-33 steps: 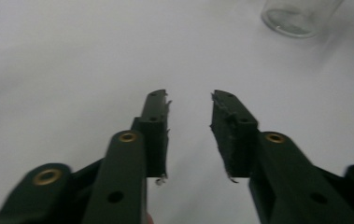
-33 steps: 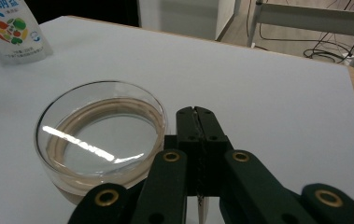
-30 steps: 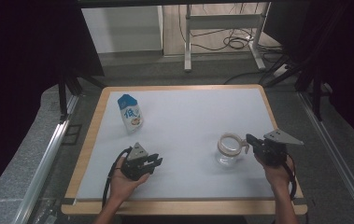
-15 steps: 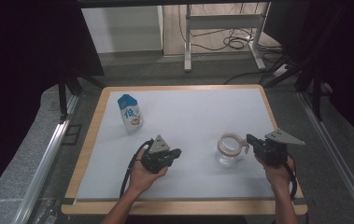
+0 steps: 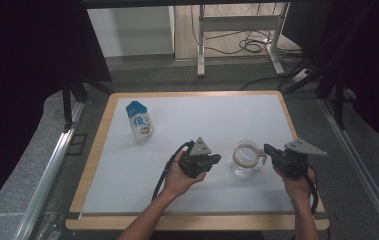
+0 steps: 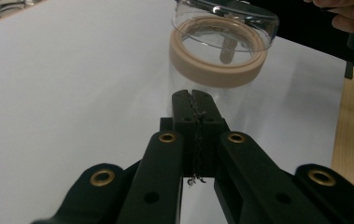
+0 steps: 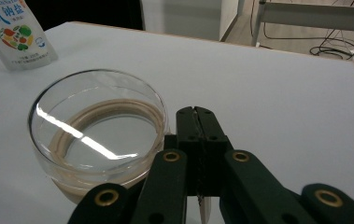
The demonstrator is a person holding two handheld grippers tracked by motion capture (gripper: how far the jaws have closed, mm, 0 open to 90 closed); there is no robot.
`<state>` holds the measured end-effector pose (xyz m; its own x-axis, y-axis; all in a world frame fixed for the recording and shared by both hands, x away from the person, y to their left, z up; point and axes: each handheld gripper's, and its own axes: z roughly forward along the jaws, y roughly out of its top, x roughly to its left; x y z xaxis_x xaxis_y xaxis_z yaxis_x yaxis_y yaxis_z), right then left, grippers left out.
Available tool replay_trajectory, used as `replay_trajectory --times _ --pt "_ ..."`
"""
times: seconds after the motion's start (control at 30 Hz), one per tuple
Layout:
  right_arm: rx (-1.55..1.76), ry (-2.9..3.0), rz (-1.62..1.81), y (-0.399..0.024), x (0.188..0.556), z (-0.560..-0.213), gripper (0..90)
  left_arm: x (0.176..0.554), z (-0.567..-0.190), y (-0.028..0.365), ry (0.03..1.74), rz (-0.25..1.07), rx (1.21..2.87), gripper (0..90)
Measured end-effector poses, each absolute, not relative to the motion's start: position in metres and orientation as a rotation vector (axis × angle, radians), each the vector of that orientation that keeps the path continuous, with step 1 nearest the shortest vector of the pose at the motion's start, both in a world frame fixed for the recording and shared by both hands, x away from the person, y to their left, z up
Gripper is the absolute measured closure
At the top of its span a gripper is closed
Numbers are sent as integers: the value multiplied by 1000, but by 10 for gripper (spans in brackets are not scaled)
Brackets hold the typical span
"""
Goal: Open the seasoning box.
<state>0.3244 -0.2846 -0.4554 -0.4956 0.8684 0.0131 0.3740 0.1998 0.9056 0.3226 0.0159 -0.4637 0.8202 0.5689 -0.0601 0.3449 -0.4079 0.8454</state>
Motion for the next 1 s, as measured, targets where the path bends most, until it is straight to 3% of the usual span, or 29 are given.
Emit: replay_trajectory --times 0.43,1.0 --pt "1160 1968 1265 -286 325 -457 900 337 -458 -19 639 238 2053 900" --pt "1175 1940 1289 -290 318 -456 899 342 -449 -28 627 226 2064 900"
